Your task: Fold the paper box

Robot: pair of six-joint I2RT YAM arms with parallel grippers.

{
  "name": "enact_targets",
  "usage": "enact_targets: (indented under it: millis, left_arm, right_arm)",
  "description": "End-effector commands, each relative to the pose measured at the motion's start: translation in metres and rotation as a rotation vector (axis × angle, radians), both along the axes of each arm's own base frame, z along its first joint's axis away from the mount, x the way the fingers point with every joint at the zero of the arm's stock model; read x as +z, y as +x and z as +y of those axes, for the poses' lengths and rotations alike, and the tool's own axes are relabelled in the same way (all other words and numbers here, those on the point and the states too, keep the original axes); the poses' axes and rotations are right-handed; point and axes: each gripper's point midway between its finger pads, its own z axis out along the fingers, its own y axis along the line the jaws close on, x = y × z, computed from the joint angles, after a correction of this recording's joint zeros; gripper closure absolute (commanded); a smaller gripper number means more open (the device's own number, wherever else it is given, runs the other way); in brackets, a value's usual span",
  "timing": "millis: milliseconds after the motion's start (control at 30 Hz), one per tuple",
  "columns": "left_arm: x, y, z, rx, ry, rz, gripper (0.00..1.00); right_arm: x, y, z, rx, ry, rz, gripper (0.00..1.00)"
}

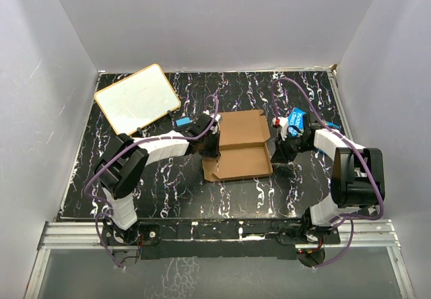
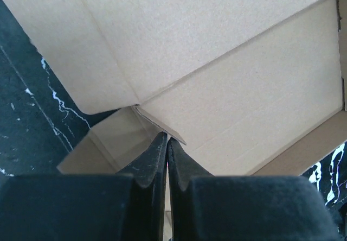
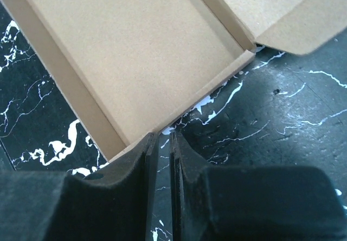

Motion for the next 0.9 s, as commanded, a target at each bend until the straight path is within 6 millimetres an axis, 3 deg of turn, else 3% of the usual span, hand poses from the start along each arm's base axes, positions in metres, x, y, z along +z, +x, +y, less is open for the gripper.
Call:
enact_targets:
  millis: [0,400,867]
  left_arm:
    - [0.012,0.009,-0.016,-0.012,-0.056,-0.014,0.99]
    - [0.015,0.012,-0.014,-0.024,-0.030,-0.033,0.97]
    - [0.069,-0.021,0.000,-0.074,-0.146,-0.086,0.87]
  right_arm:
    - [0.007,0.001,0.013,0.069,0.047,-0.046,0.79]
    - [0.007,0.008,0.008,0.052,0.010,-0.040,0.74]
    - [0.017,0.015,-0.004,0.004,0.020,-0.067,0.71]
